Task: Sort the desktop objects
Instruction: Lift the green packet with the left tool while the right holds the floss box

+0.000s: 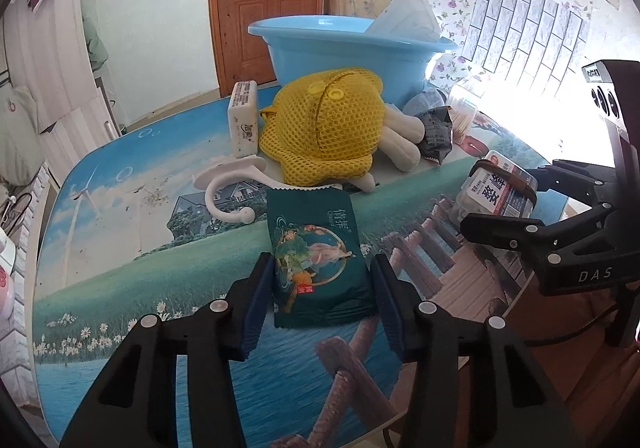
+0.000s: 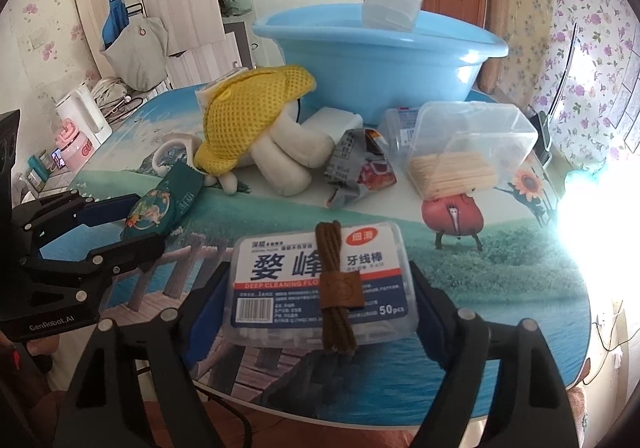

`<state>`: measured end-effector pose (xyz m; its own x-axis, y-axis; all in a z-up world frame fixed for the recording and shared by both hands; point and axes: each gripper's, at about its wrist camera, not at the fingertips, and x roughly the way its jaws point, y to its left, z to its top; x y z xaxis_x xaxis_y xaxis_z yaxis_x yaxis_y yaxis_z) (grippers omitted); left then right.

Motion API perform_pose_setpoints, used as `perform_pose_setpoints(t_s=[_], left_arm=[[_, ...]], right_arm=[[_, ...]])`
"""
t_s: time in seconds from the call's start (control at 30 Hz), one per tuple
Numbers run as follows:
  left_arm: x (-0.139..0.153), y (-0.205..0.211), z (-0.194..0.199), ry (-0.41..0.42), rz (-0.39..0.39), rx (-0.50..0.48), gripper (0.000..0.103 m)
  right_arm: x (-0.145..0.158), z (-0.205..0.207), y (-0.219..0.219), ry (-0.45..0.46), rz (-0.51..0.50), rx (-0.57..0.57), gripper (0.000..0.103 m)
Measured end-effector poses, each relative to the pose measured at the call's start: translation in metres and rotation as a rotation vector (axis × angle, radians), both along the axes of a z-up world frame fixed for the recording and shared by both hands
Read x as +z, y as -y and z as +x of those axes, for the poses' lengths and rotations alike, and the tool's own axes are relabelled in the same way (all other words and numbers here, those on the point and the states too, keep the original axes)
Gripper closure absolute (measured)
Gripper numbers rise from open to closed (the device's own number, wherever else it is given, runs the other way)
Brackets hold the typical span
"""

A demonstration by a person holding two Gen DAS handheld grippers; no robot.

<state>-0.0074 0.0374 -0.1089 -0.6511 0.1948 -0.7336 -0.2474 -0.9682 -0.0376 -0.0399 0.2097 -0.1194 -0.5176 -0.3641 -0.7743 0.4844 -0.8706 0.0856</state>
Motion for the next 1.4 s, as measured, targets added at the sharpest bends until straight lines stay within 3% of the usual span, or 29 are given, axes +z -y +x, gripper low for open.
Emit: perform_pose_setpoints(t_s=[1.4], left_arm=[[0.061,0.003,0.009,-0.132,0.069,0.039,0.055]], right_arm=[[0.04,0.023,-0.001,-0.104,-0.089,0.035,0.021]])
